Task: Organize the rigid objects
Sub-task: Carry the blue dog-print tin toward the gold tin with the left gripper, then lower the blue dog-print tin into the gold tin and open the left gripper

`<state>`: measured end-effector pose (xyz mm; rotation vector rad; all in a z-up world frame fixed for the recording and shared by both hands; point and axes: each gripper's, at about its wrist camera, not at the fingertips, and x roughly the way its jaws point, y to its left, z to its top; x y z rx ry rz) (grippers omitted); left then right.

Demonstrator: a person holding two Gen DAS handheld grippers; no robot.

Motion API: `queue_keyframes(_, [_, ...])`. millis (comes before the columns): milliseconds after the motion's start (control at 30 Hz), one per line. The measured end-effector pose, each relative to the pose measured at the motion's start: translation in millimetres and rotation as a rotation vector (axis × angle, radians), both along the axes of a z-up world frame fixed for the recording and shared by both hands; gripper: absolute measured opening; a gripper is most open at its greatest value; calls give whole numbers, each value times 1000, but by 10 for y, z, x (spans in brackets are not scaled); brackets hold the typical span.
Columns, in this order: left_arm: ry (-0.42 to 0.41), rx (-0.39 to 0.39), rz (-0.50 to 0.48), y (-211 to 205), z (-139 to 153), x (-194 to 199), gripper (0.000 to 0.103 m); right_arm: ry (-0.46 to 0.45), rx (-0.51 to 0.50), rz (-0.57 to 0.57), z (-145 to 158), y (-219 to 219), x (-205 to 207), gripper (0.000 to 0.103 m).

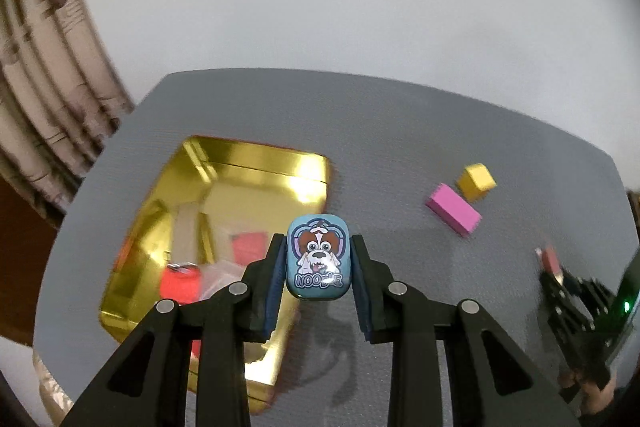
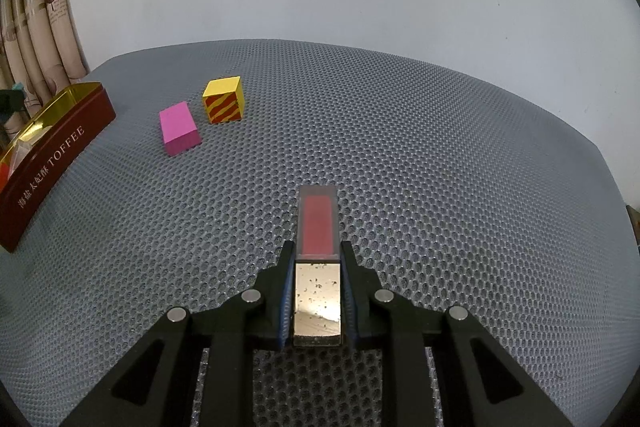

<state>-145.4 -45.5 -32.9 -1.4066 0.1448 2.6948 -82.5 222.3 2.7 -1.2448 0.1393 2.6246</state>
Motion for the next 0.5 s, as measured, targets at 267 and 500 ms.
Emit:
queue_keyframes(267, [-2,-3,96,-426,15,-267,27,-1,3,0,-5,5,-6,21])
queue_keyframes(500, [-38,-16,141,-686,-95,-425,27,-2,7,0,-11,9,-10,21])
